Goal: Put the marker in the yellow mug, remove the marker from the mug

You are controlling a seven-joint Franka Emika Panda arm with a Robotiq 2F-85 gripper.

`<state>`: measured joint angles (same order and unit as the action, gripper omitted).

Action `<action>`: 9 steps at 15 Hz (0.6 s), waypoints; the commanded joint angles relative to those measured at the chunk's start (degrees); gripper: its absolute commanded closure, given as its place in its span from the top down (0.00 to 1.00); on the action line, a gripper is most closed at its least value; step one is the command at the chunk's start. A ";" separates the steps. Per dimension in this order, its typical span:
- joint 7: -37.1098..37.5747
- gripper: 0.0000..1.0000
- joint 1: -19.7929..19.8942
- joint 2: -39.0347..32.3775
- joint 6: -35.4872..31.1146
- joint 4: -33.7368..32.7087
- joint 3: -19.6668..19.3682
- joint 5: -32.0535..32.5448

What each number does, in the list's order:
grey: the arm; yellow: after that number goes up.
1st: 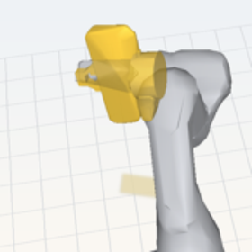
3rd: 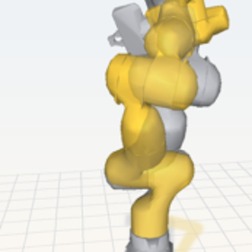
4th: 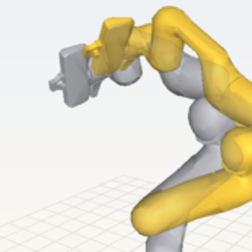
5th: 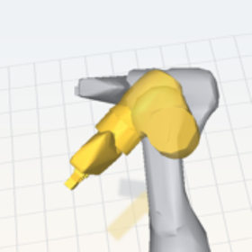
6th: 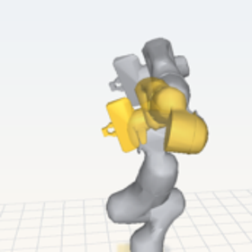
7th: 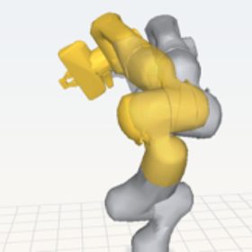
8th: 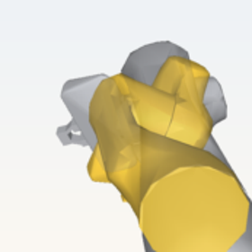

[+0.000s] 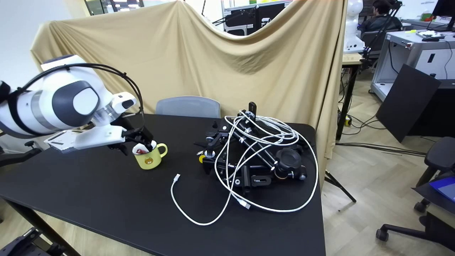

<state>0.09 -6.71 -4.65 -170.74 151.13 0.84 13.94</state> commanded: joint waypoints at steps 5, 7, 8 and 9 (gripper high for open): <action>2.96 0.42 -1.06 -2.59 -2.12 -1.75 -1.31 3.65; 2.53 0.28 -1.52 -3.74 -2.52 -2.67 -1.13 3.33; 2.51 0.20 -1.85 -4.17 -2.52 -3.12 -1.22 3.42; 2.38 0.14 -2.16 -4.66 -2.52 -3.70 -1.26 3.39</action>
<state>0.55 -7.74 -7.07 -172.60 149.74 0.10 15.90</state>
